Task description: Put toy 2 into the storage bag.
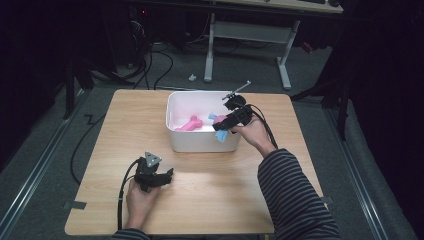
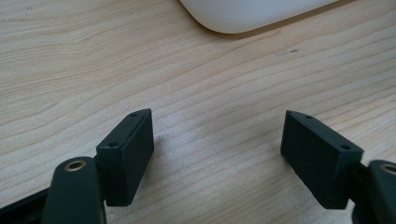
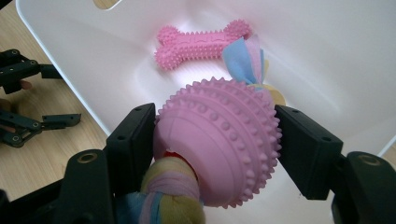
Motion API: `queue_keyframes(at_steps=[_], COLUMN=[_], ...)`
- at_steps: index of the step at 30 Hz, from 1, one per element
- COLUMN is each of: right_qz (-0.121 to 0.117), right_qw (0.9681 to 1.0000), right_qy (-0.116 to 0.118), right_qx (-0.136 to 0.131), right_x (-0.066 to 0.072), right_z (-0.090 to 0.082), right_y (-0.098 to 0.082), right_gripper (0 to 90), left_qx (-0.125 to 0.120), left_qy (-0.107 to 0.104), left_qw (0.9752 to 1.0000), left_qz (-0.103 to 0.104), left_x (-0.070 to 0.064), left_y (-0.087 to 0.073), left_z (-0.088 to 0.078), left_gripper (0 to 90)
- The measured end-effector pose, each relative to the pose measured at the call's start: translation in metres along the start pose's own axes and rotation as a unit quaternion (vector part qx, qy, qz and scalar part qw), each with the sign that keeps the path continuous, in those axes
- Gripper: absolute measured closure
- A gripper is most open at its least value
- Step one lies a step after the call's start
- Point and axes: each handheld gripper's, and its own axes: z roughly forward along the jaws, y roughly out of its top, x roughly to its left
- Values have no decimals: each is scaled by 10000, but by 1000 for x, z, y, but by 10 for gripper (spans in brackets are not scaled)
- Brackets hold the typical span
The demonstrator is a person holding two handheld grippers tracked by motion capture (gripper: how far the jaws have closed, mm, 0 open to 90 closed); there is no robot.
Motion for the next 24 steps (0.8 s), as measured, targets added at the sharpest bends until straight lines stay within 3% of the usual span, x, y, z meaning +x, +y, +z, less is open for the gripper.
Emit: queue_keyframes(at_steps=[11, 19, 24], right_qz=[38, 11, -23], right_qw=[10000, 9991, 9966], right_qy=[-13, -3, -140], right_qx=[-37, -426, -814], right_x=[-1, 0, 1], right_z=[0, -17, -36], right_y=[0, -5, -24], right_gripper=[304, 304, 326], left_qx=[0, 3, 5], left_qy=[-2, -2, 0], left_qw=[10000, 10000, 10000], left_qz=[-2, 2, 3], left_x=[0, 0, 0], left_y=[0, 0, 0], left_z=[0, 0, 0], left_gripper=[258, 258, 257])
